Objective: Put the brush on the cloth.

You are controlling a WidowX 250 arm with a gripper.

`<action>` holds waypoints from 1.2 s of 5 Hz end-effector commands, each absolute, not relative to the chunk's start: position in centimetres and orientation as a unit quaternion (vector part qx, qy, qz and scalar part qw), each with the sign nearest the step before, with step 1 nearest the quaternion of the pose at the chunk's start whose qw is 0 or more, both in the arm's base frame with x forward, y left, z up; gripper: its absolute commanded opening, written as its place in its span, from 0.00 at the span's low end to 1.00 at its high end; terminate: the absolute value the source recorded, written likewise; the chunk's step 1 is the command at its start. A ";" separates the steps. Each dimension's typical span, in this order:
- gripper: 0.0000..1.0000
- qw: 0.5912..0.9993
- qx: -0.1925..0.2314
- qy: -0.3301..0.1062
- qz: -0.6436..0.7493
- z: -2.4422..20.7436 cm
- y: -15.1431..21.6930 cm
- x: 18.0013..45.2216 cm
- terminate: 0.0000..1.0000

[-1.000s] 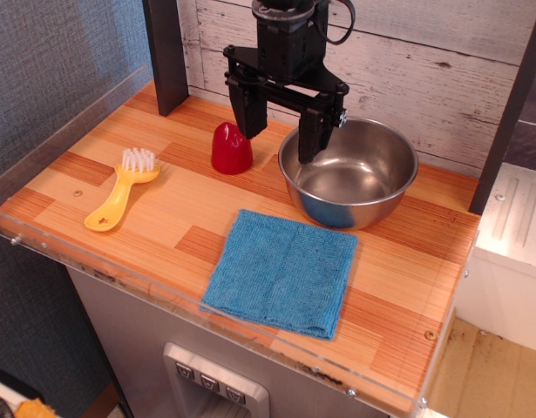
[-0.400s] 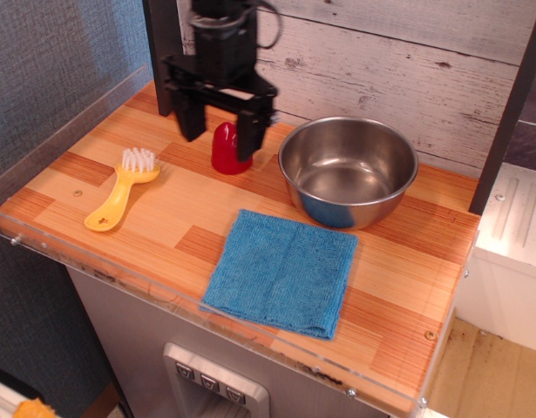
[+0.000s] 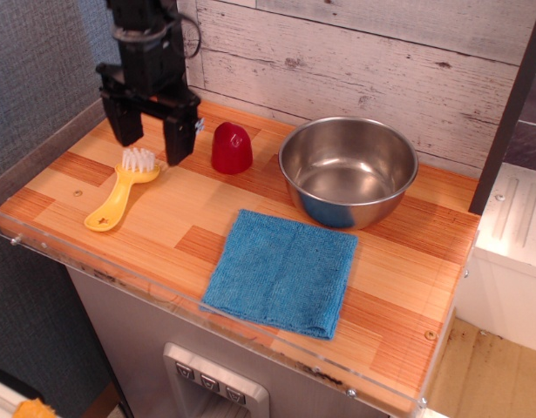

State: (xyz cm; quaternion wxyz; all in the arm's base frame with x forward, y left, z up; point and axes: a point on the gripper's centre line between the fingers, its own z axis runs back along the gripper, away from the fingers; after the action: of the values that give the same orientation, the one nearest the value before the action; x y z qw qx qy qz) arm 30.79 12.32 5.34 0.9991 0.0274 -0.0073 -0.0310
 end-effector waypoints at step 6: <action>1.00 0.998 0.066 0.013 -0.005 3.0 16.3 30.5 0.00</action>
State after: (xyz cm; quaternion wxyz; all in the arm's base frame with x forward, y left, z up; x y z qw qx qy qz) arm 29.87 15.60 1.23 0.9979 0.0523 0.0377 -0.0093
